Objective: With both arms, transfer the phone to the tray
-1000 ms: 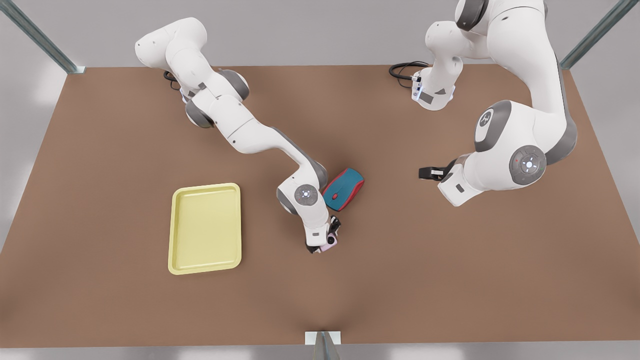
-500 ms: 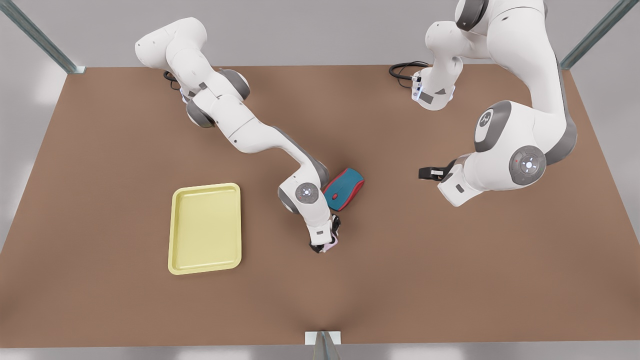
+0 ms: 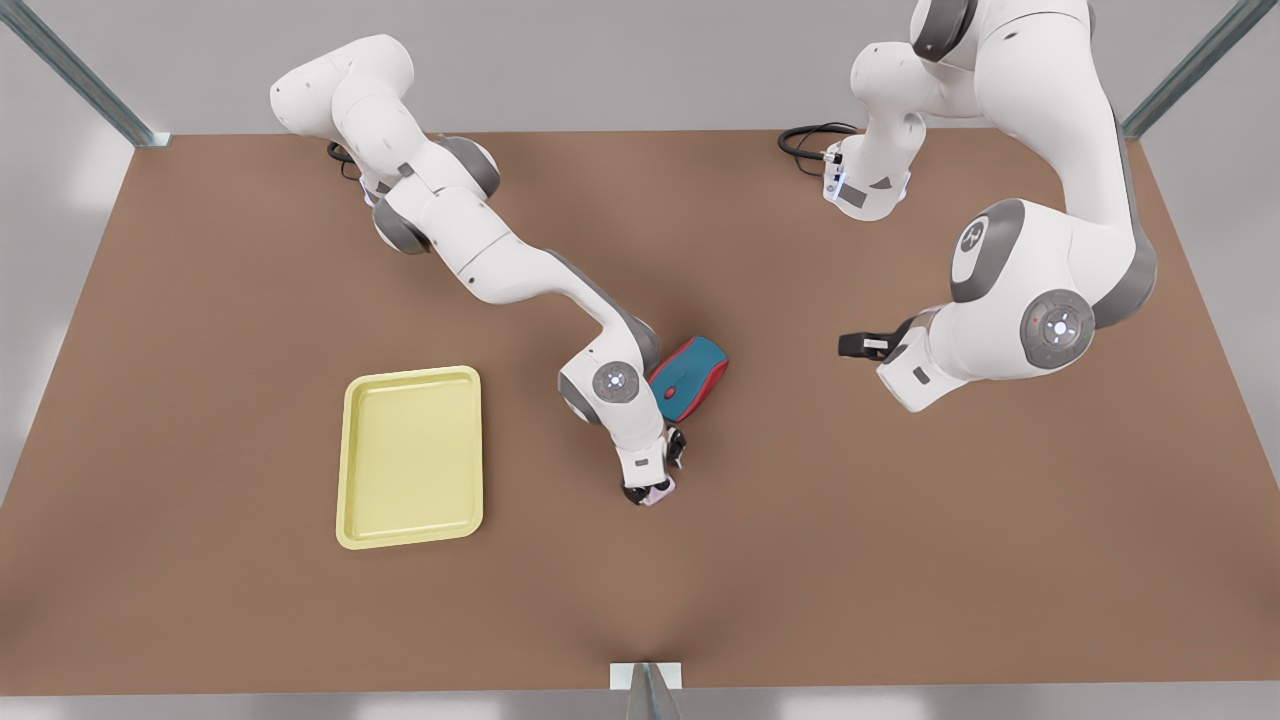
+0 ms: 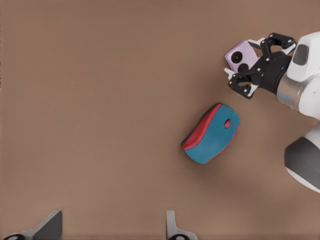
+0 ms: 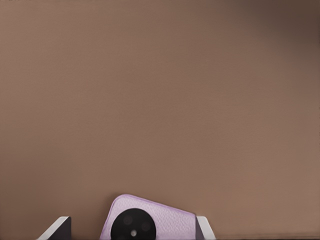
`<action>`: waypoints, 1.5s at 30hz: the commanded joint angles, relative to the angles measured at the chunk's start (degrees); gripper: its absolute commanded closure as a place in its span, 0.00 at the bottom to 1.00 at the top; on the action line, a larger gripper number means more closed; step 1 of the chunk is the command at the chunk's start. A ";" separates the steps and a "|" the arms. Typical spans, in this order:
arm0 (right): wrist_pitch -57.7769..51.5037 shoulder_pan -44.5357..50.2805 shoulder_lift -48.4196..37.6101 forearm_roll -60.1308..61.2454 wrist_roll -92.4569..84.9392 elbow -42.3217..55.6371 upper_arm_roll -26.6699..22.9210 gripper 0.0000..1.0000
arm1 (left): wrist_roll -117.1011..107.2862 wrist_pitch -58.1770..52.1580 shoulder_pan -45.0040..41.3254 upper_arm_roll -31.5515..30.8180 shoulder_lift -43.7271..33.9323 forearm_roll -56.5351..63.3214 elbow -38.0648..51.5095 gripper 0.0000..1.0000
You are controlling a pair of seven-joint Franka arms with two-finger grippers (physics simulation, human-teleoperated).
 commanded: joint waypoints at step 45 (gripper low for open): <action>15.40 -42.62 -46.66 4.21 -16.03 -71.34 9.09 0.00 | 0.20 0.14 0.00 -0.10 1.12 1.20 -0.05 0.00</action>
